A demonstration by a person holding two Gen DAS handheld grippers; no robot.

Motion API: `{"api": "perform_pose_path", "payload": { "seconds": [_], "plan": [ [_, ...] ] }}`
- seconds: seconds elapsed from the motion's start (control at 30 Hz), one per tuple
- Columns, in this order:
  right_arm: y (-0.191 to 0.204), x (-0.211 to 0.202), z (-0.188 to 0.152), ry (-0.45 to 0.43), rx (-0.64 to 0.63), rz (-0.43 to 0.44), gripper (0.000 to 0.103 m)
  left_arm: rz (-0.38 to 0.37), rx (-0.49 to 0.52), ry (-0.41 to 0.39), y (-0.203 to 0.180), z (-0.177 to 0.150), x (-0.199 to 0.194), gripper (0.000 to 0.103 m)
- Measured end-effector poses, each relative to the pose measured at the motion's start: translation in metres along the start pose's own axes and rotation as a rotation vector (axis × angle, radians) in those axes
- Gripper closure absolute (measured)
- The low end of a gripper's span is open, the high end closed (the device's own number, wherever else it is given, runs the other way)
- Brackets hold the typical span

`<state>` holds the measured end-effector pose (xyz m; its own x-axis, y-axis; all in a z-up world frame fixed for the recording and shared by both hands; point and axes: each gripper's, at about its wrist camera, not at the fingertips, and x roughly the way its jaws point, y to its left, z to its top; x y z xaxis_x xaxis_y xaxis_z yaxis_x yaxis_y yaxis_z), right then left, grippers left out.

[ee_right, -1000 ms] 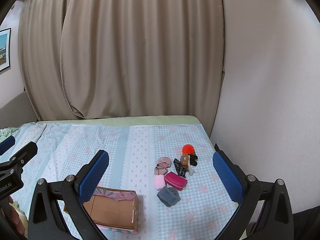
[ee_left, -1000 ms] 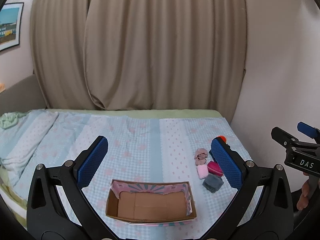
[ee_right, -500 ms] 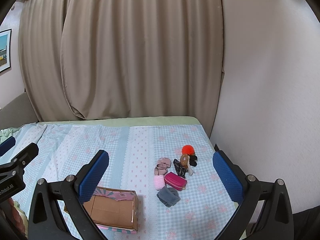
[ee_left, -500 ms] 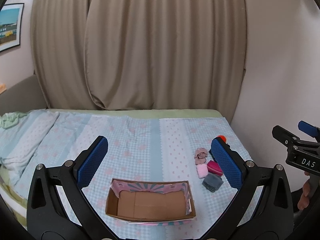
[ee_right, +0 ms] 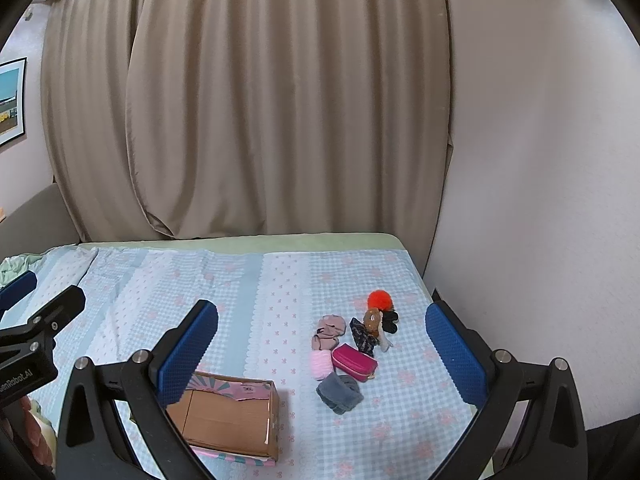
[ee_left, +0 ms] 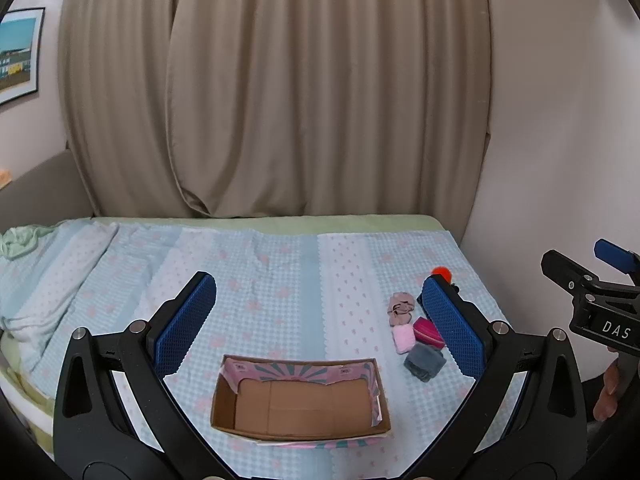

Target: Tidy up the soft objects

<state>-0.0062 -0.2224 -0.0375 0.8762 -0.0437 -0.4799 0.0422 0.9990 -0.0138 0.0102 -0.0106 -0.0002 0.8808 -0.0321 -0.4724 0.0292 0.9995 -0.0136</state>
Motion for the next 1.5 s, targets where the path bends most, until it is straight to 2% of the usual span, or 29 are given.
{"api": "perform_pose_path", "payload": {
  "seconds": [0.53, 0.77, 0.87, 1.07, 1.3, 1.5],
  "plan": [
    [0.002, 0.004, 0.001, 0.007, 0.000, 0.003, 0.000, -0.003, -0.012, 0.000, 0.002, 0.000, 0.001, 0.000],
    [-0.012, 0.024, 0.003, 0.050, 0.008, -0.004, 0.000, -0.014, -0.041, 0.046, -0.001, 0.003, 0.020, 0.000],
    [-0.026, 0.042, -0.001, 0.079, 0.019, -0.008, 0.000, -0.033, -0.059, 0.090, -0.010, 0.000, 0.043, 0.000],
    [-0.073, 0.109, -0.011, 0.175, 0.063, -0.007, 0.000, -0.071, -0.067, 0.202, -0.045, -0.010, 0.108, 0.000],
    [-0.130, 0.202, -0.028, 0.270, 0.087, 0.015, 0.000, -0.097, -0.108, 0.349, -0.098, -0.033, 0.222, 0.000],
    [-0.165, 0.294, -0.043, 0.354, 0.147, 0.060, 0.000, -0.106, -0.087, 0.425, -0.136, -0.053, 0.307, 0.000]
  ]
}}
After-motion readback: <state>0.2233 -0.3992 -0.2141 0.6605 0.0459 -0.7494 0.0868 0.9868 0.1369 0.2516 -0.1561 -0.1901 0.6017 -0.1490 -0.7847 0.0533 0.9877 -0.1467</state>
